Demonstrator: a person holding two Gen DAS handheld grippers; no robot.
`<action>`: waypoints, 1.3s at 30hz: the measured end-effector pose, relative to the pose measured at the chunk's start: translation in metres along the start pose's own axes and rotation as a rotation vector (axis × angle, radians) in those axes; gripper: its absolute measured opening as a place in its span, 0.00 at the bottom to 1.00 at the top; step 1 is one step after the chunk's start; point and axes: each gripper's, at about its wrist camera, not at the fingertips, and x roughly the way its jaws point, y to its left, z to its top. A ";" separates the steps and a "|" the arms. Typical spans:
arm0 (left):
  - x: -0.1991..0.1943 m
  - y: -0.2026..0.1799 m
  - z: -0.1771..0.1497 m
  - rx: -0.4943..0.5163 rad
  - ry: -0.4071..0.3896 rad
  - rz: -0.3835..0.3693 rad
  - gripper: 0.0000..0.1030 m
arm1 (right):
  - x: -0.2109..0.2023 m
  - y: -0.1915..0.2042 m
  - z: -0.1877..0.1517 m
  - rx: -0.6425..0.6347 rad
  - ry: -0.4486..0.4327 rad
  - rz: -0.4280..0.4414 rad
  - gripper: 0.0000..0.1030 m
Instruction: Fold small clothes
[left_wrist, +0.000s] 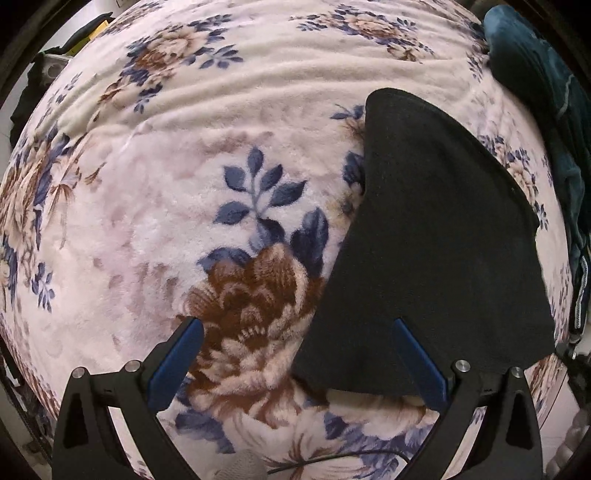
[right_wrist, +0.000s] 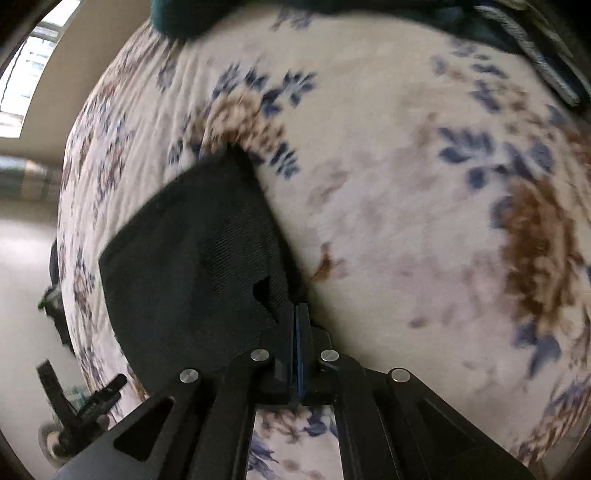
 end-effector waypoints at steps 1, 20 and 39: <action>-0.001 0.001 -0.001 0.004 0.003 -0.001 1.00 | -0.005 -0.007 0.000 0.013 0.026 0.005 0.00; -0.010 0.011 -0.025 0.014 0.041 -0.022 1.00 | 0.079 -0.025 -0.021 0.404 0.203 0.123 0.08; -0.021 0.036 -0.034 -0.027 0.039 -0.048 1.00 | 0.060 -0.056 -0.086 0.569 0.210 0.091 0.48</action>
